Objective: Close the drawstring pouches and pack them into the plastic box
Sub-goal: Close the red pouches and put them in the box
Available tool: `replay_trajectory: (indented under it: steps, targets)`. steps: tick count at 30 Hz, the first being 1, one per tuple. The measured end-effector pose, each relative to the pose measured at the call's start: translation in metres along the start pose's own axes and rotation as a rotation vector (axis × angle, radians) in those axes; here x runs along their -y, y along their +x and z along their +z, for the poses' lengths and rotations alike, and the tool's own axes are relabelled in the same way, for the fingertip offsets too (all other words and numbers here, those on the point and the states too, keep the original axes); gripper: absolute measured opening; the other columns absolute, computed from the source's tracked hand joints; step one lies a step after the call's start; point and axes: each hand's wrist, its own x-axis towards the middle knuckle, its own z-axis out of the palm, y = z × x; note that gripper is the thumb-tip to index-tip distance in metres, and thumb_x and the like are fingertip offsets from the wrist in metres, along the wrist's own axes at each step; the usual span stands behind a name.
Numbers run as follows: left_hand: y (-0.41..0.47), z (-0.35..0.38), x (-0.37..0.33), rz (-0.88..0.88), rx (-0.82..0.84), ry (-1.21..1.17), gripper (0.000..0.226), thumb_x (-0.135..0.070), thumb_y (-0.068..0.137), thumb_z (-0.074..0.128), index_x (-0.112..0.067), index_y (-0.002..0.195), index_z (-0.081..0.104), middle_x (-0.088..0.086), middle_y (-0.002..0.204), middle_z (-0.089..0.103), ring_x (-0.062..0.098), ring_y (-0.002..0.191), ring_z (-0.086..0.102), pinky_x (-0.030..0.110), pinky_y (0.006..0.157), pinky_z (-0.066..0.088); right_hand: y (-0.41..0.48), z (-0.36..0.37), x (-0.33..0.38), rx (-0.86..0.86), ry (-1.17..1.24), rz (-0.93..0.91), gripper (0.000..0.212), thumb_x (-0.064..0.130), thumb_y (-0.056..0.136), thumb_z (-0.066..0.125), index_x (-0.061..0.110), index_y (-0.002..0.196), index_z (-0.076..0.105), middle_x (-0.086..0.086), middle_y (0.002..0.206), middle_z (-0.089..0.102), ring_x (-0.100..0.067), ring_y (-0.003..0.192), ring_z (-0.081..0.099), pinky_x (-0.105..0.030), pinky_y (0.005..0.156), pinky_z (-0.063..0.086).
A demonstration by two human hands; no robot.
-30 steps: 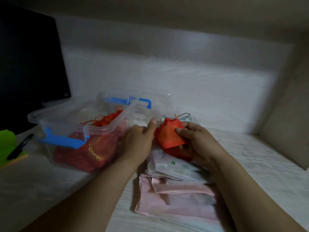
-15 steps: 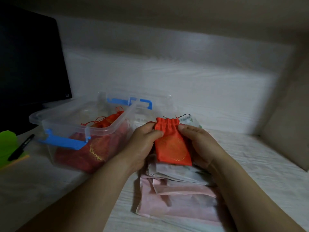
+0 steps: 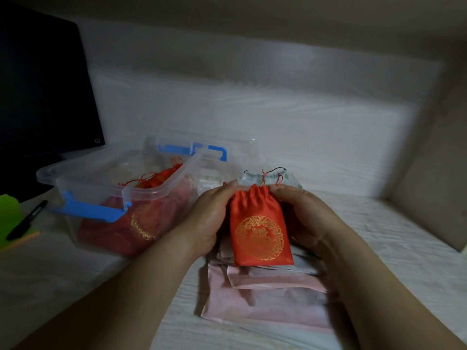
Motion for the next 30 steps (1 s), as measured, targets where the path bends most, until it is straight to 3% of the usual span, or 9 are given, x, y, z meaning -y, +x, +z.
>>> replay_trajectory:
  steps: [2, 5, 7, 11, 16, 22, 26, 28, 30]
  targets:
    - [0.001, -0.001, 0.0, -0.003, 0.006, -0.028, 0.035, -0.037, 0.101, 0.06, -0.009, 0.114, 0.077, 0.017, 0.111, 0.077, 0.032, 0.108, 0.073, 0.042, 0.098, 0.054, 0.0, -0.002, 0.003, -0.018, -0.001, 0.002, 0.022, 0.023, 0.098, 0.059, 0.018, 0.083, 0.074, -0.005, 0.079, 0.069, -0.022, 0.072, 0.066, -0.036, 0.075, 0.052]
    - [-0.001, -0.001, 0.001, 0.011, 0.022, -0.009, 0.04, -0.04, 0.092, 0.067, -0.008, 0.113, 0.078, 0.017, 0.109, 0.078, 0.029, 0.102, 0.075, 0.037, 0.091, 0.057, -0.002, -0.001, 0.005, -0.047, 0.027, 0.007, 0.026, 0.028, 0.1, 0.057, 0.02, 0.083, 0.074, 0.003, 0.066, 0.064, -0.017, 0.065, 0.063, -0.033, 0.07, 0.046]
    - [-0.001, -0.001, 0.0, 0.015, 0.004, 0.003, 0.035, -0.039, 0.093, 0.066, -0.011, 0.111, 0.078, 0.018, 0.107, 0.077, 0.024, 0.089, 0.074, 0.031, 0.076, 0.057, -0.002, -0.001, 0.006, -0.063, 0.04, 0.031, 0.025, 0.03, 0.101, 0.055, 0.019, 0.085, 0.072, 0.005, 0.064, 0.061, -0.014, 0.061, 0.059, -0.031, 0.063, 0.042]
    - [0.003, -0.006, -0.002, -0.018, -0.059, -0.086, 0.04, -0.043, 0.107, 0.044, -0.017, 0.104, 0.076, 0.012, 0.092, 0.073, 0.016, 0.069, 0.064, 0.029, 0.065, 0.048, -0.004, -0.005, 0.009, -0.105, 0.087, 0.055, 0.028, 0.034, 0.103, 0.053, 0.02, 0.083, 0.066, 0.004, 0.067, 0.058, -0.011, 0.056, 0.047, -0.025, 0.052, 0.033]
    - [0.003, -0.007, -0.002, -0.031, -0.051, -0.18, 0.044, -0.043, 0.11, 0.036, -0.018, 0.111, 0.072, 0.008, 0.094, 0.074, 0.018, 0.076, 0.064, 0.033, 0.071, 0.049, 0.0, -0.009, 0.009, -0.113, 0.277, 0.047, 0.025, 0.031, 0.1, 0.052, 0.018, 0.082, 0.064, 0.002, 0.073, 0.056, -0.01, 0.058, 0.042, -0.02, 0.041, 0.032]
    - [0.008, -0.009, 0.001, -0.033, -0.06, -0.292, 0.044, -0.044, 0.11, 0.036, -0.018, 0.12, 0.07, 0.011, 0.115, 0.076, 0.02, 0.095, 0.069, 0.033, 0.078, 0.051, 0.0, -0.017, 0.012, -0.17, 0.438, -0.036, 0.022, 0.024, 0.099, 0.054, 0.015, 0.101, 0.074, 0.001, 0.08, 0.068, -0.01, 0.061, 0.045, -0.018, 0.042, 0.031]
    - [0.009, -0.008, 0.0, -0.029, -0.084, -0.394, 0.049, -0.042, 0.111, 0.034, -0.01, 0.101, 0.07, 0.014, 0.121, 0.075, 0.026, 0.118, 0.067, 0.036, 0.1, 0.051, 0.002, -0.021, 0.012, -0.225, 0.478, -0.047, 0.025, 0.023, 0.101, 0.048, 0.015, 0.085, 0.066, 0.0, 0.083, 0.066, -0.011, 0.059, 0.046, -0.02, 0.048, 0.032]
    - [0.008, -0.008, -0.002, -0.042, -0.084, -0.455, 0.05, -0.041, 0.111, 0.034, -0.011, 0.08, 0.058, 0.016, 0.105, 0.077, 0.028, 0.115, 0.07, 0.042, 0.108, 0.048, 0.004, -0.023, 0.011, -0.281, 0.519, -0.051, 0.032, 0.023, 0.102, 0.043, 0.017, 0.073, 0.052, -0.001, 0.076, 0.059, -0.015, 0.064, 0.048, -0.024, 0.059, 0.036]
    - [0.007, -0.005, -0.002, -0.053, -0.1, -0.495, 0.049, -0.039, 0.111, 0.036, -0.015, 0.069, 0.043, 0.012, 0.071, 0.067, 0.028, 0.084, 0.074, 0.046, 0.102, 0.052, 0.006, -0.025, 0.01, -0.331, 0.579, -0.033, 0.035, 0.023, 0.102, 0.041, 0.019, 0.068, 0.043, 0.0, 0.062, 0.047, -0.017, 0.067, 0.051, -0.027, 0.068, 0.042]
